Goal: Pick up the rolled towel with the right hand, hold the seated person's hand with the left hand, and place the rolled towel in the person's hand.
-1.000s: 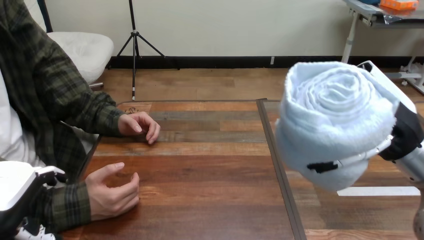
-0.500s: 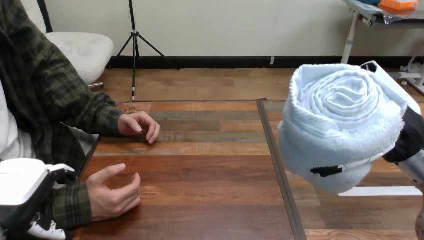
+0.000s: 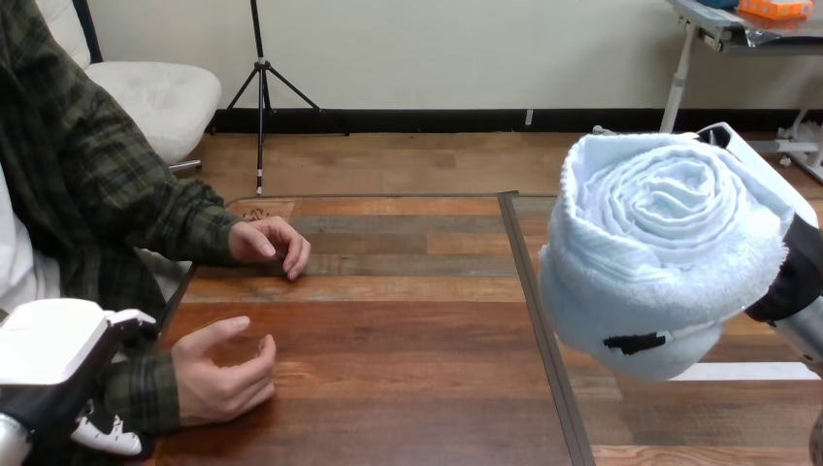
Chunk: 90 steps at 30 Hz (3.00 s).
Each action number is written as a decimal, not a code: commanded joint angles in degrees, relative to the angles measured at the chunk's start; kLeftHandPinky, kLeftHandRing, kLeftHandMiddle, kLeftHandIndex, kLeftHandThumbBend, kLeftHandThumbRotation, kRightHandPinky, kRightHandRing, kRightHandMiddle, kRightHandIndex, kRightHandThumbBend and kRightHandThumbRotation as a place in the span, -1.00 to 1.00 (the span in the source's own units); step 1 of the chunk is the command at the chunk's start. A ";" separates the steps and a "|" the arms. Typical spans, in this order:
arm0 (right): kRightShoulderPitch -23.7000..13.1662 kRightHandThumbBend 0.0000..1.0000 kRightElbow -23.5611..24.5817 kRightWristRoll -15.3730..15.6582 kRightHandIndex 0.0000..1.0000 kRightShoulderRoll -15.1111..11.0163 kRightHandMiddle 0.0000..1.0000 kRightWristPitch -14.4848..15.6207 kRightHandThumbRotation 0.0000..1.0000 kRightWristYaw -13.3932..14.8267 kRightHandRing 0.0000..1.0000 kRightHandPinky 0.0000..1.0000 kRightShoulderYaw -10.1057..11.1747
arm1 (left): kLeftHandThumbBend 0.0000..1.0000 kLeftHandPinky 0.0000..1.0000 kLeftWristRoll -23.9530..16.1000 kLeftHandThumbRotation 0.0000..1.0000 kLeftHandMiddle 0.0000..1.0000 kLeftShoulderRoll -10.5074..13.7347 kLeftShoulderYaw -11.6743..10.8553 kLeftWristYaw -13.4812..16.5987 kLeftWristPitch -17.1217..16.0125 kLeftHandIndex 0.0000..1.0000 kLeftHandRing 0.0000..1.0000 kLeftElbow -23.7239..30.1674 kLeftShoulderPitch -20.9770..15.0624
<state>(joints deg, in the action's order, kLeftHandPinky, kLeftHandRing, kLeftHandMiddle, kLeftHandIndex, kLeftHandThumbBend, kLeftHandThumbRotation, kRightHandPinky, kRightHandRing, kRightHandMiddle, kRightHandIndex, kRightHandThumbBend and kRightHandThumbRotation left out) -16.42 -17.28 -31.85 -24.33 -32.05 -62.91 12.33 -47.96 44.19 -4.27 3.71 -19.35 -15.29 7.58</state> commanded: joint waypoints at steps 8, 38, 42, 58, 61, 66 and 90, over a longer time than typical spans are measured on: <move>-0.14 0.61 4.52 -2.71 -0.26 0.67 -0.30 1.46 -0.79 0.68 -0.39 -0.52 1.04 | 1.00 0.28 0.78 -0.64 0.47 1.41 3.18 0.56 1.29 0.49 0.38 -2.48 -6.86; 1.95 0.58 9.93 -8.44 -0.27 -0.41 -0.26 6.56 -0.74 -3.51 -0.40 -0.58 2.00 | 1.00 0.16 0.50 -0.74 0.37 1.92 7.88 2.69 0.37 0.39 0.26 -9.48 -11.40; 2.37 0.58 11.00 -10.45 -0.26 -0.41 -0.26 9.41 -0.79 -3.81 -0.40 -0.57 2.08 | 1.00 0.13 0.50 -0.75 0.34 1.85 8.23 2.63 0.42 0.37 0.23 -9.93 -11.58; 3.12 0.60 13.84 -11.07 -0.30 -0.45 -0.32 13.59 -0.84 -2.34 -0.42 -0.59 3.78 | 0.97 -0.05 1.87 -0.84 0.14 1.13 9.69 3.09 -0.46 0.22 0.04 -13.05 -12.23; 3.11 0.60 14.07 -11.24 -0.30 -0.39 -0.33 14.02 -0.84 -2.34 -0.42 -0.59 3.99 | 0.94 -0.10 2.15 -0.90 0.09 0.90 9.82 3.41 -0.59 0.18 0.00 -13.46 -12.26; 2.80 0.58 14.22 -11.81 -0.30 -0.22 -0.34 14.68 -0.83 -2.81 -0.43 -0.60 4.22 | 0.85 -0.18 3.33 -0.98 0.00 0.36 9.86 3.26 -0.88 0.09 -0.10 -14.43 -12.51; 1.98 0.58 13.45 -11.89 -0.27 0.20 -0.35 15.83 -0.86 -3.45 -0.45 -0.61 5.10 | 0.69 -0.30 7.05 -1.00 -0.16 -0.69 10.26 4.67 -2.66 -0.12 -0.25 -16.97 -13.41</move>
<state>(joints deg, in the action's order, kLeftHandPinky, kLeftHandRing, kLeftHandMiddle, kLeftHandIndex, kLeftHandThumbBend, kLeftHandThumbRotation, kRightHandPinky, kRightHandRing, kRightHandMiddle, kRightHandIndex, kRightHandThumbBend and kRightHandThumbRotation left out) -11.53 -4.92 -42.85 -24.51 -15.72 -66.87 15.89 -41.93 44.46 4.25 8.96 -22.31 -31.12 -4.99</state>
